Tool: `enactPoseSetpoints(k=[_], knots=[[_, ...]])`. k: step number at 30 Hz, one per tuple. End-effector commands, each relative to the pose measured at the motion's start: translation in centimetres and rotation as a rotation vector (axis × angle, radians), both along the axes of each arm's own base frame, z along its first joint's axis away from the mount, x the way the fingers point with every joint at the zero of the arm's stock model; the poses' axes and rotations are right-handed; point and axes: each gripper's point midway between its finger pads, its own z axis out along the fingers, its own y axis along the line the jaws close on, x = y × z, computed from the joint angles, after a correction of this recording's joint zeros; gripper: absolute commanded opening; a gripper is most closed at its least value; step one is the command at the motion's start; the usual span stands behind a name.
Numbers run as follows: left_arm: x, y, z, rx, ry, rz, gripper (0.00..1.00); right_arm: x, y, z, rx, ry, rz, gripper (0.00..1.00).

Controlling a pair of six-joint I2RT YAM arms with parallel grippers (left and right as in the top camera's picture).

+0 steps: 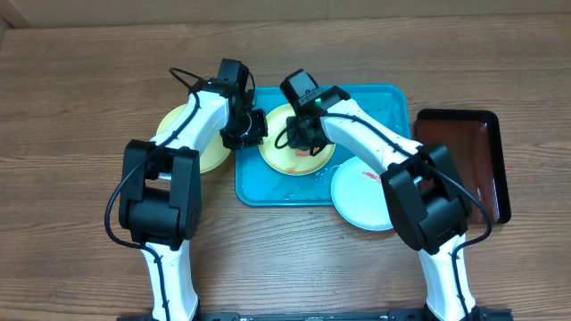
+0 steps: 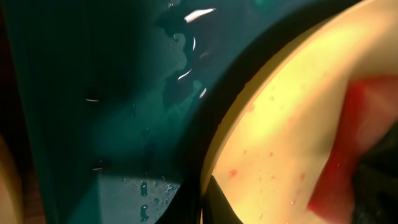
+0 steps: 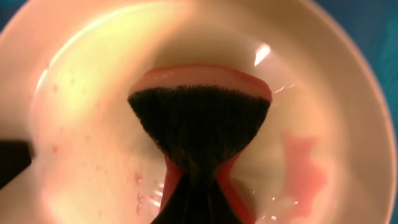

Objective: Clean dirty plates on tray and stack at the side
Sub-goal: 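Scrub the yellow plate with the sponge while the left gripper holds it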

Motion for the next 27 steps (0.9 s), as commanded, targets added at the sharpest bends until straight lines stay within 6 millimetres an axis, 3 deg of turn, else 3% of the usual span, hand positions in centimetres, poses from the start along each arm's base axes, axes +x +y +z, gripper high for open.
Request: enactPoseSetpoints(k=[1, 5, 9, 11, 14, 19, 24, 27], knots=[[0.1, -0.7, -0.1, -0.018, -0.003, -0.025, 0.04, -1.6, 0.6, -0.9, 0.035, 0.093, 0.004, 0.04], [0.1, -0.7, -0.1, -0.018, -0.004, -0.025, 0.04, -1.4, -2.0, -0.2, 0.005, 0.124, -0.061, 0.04], [0.0, -0.6, -0.1, -0.017, 0.0, -0.025, 0.04, 0.9, -5.7, 1.2, -0.137, 0.04, -0.126, 0.04], [0.1, -0.6, -0.1, -0.017, -0.001, -0.025, 0.04, 1.8, -6.2, 1.6, -0.161, -0.002, -0.139, 0.04], [0.1, -0.7, -0.1, -0.017, -0.002, -0.025, 0.04, 3.0, -5.5, 1.7, -0.125, -0.048, -0.137, 0.04], [0.1, -0.7, -0.1, -0.017, -0.001, -0.025, 0.04, 3.8, -1.6, 0.9, 0.035, -0.053, -0.076, 0.04], [0.1, -0.7, -0.1, -0.017, -0.001, -0.025, 0.04, 1.3, 2.0, -1.6, 0.159, 0.076, -0.005, 0.04], [0.1, -0.7, -0.1, -0.017, -0.001, -0.025, 0.04, -0.3, 3.5, -1.6, 0.221, 0.145, 0.026, 0.04]])
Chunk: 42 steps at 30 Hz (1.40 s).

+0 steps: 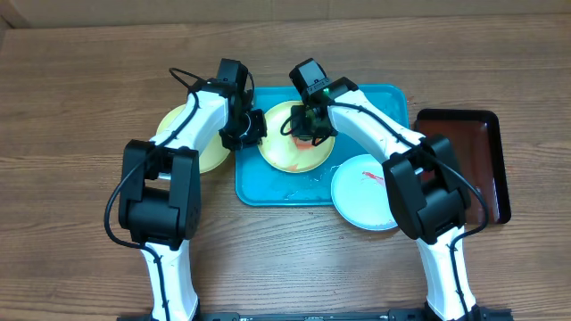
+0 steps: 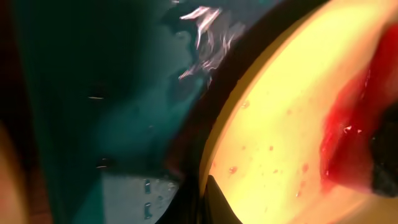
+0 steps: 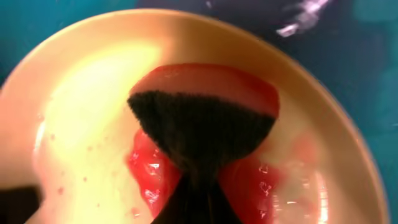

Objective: Clean dirty plates on tray and stack at the side
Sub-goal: 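Scrub the yellow plate with the sponge while the left gripper holds it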

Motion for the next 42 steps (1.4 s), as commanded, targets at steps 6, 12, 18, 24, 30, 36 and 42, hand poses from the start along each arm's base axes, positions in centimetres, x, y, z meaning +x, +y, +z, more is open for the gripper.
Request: enactPoseSetpoints(k=[6, 12, 18, 24, 30, 36, 42], knots=[[0.2, -0.8, -0.1, -0.019, -0.006, -0.025, 0.04, -4.3, 4.5, 1.5, 0.198, 0.159, 0.118, 0.04], [0.2, -0.8, -0.1, -0.019, -0.006, -0.025, 0.04, -4.0, 1.1, 2.9, 0.08, 0.129, 0.084, 0.04], [0.0, -0.8, -0.1, -0.018, -0.001, -0.026, 0.04, -2.5, -4.0, 1.6, -0.147, 0.083, -0.058, 0.04], [0.0, -0.8, -0.1, -0.018, 0.001, -0.025, 0.04, 0.2, -5.7, 2.1, -0.224, -0.04, -0.17, 0.04], [0.0, -0.8, -0.1, -0.017, -0.001, -0.033, 0.04, 3.1, -4.6, 2.9, -0.18, -0.164, -0.185, 0.04], [0.0, -0.8, -0.1, -0.017, -0.002, -0.033, 0.04, 1.6, -0.8, 2.1, -0.04, -0.097, 0.036, 0.04], [0.1, -0.8, -0.1, -0.017, -0.006, -0.036, 0.04, -2.7, 1.7, 2.0, 0.115, 0.08, 0.169, 0.04]])
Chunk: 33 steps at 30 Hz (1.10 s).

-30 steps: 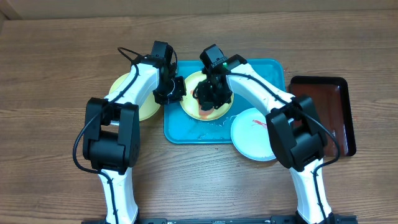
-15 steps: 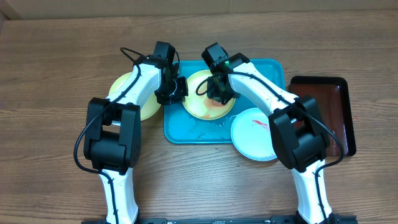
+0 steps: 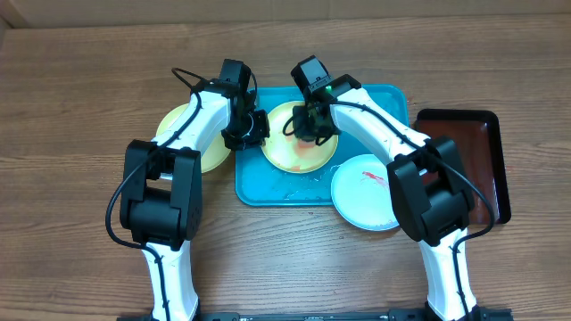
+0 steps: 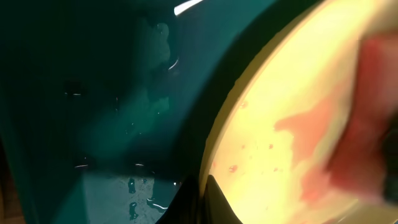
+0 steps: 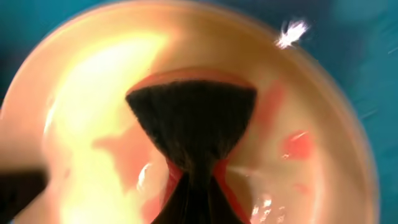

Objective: Clean dirty plates on tray and stack at the side
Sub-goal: 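Scrub the yellow plate with the sponge while the left gripper holds it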

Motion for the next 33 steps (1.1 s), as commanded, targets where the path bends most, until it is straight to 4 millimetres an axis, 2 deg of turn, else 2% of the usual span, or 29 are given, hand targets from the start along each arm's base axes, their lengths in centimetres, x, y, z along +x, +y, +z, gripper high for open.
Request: enactPoseSetpoints(k=[1, 5, 8, 12, 15, 19, 23, 26, 29, 33], knots=[[0.2, -0.3, -0.2, -0.006, -0.007, -0.025, 0.04, -2.6, 2.6, 1.1, 0.156, 0.105, 0.11, 0.04], [0.1, -0.3, -0.2, -0.005, -0.005, -0.03, 0.04, -4.8, 1.4, 0.7, 0.116, 0.205, 0.1, 0.04], [0.2, -0.2, -0.2, -0.004, -0.007, -0.033, 0.04, -4.8, -0.7, 0.3, 0.033, 0.215, 0.068, 0.04], [0.1, -0.2, -0.2, -0.004, -0.007, -0.033, 0.04, -2.5, -4.4, -0.2, -0.119, 0.136, -0.059, 0.04], [0.1, -0.2, -0.2, -0.004, -0.007, -0.033, 0.04, -0.2, -5.6, 0.0, -0.155, 0.045, -0.107, 0.04], [0.1, -0.2, -0.2, -0.003, -0.011, -0.047, 0.04, 2.2, -4.5, 0.5, -0.106, -0.052, -0.115, 0.04], [0.2, -0.2, -0.2, -0.002, -0.016, -0.058, 0.04, 3.3, -1.8, 1.2, -0.002, -0.1, -0.084, 0.04], [0.2, -0.2, -0.2, -0.002, -0.015, -0.057, 0.04, 2.5, 0.9, 1.5, 0.087, -0.085, -0.032, 0.04], [0.2, -0.3, -0.2, -0.003, -0.017, -0.057, 0.04, 0.9, 3.5, 1.7, 0.151, -0.049, 0.024, 0.04], [0.2, -0.3, -0.2, -0.003, -0.019, -0.057, 0.04, -2.5, 5.5, 1.5, 0.184, 0.059, 0.078, 0.04]])
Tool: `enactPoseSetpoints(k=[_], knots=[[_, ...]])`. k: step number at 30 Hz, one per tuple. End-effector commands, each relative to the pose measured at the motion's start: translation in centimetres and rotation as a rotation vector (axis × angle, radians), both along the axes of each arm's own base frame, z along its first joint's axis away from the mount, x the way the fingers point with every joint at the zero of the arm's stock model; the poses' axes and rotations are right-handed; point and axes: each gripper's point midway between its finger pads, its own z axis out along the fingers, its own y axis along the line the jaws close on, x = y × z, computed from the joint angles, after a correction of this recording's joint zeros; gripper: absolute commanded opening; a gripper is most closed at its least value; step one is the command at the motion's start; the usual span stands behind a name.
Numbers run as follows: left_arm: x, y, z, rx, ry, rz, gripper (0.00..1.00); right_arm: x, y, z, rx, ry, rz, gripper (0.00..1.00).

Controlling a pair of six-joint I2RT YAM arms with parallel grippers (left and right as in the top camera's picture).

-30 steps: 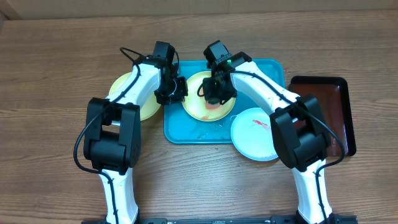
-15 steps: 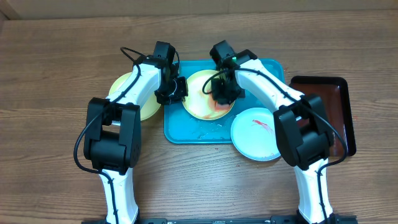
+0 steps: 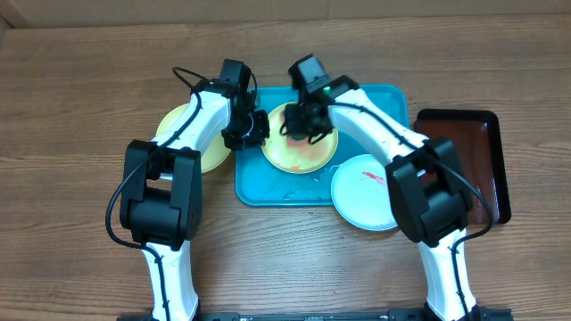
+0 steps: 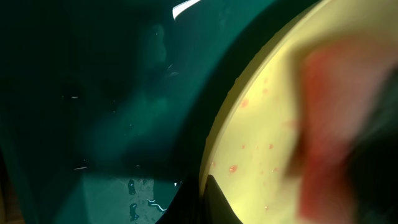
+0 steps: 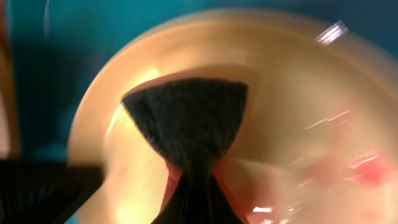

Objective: Clean dirty plates on tray and stack at the side
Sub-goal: 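Scrub the yellow plate with the sponge while the left gripper holds it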

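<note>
A yellow plate (image 3: pixel 302 150) speckled with red lies on the wet blue tray (image 3: pixel 384 111). My left gripper (image 3: pixel 254 127) is shut on the plate's left rim, one finger above and one below, with the left gripper (image 4: pixel 202 200) low in its own view. My right gripper (image 3: pixel 303 120) is shut on a red sponge (image 5: pixel 186 118) with a dark scouring face, pressed on the plate's far left part (image 5: pixel 292 93). In the left wrist view the sponge (image 4: pixel 336 130) is a red blur over the plate (image 4: pixel 261 162). Red smears and water streak the plate.
A pale plate (image 3: pixel 364 192) with a red smear rests across the tray's front right corner. Another yellow plate (image 3: pixel 183 143) sits on the table left of the tray. A dark brown tray (image 3: pixel 468 160) stands at the right.
The sponge in my right gripper has shifted left on the plate, nearer the rim held by my left gripper. The broad red smear near that rim is gone. The left gripper holds as before.
My left gripper held the yellow plate's left rim throughout. The sponge was first on the plate's near middle, then on its far part with red liquid spread about, then over the middle, and now at the far left.
</note>
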Motion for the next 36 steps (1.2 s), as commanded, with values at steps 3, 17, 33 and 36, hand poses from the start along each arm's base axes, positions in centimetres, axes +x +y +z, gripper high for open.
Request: enactPoseSetpoints(k=[3, 17, 33, 36], knots=[[0.2, -0.3, -0.2, -0.005, -0.011, -0.035, 0.04, -4.4, 2.3, 0.3, 0.026, 0.123, 0.073, 0.04], [0.2, -0.3, -0.2, -0.005, -0.011, -0.035, 0.04, 0.3, -9.1, -0.6, -0.328, 0.016, -0.172, 0.04], [0.4, -0.3, -0.1, -0.007, -0.018, -0.035, 0.04, 0.3, 0.7, -2.3, 0.042, 0.039, -0.017, 0.04], [0.4, -0.3, -0.1, -0.007, -0.018, -0.035, 0.04, -1.7, 0.8, -2.5, 0.043, 0.116, 0.019, 0.04]])
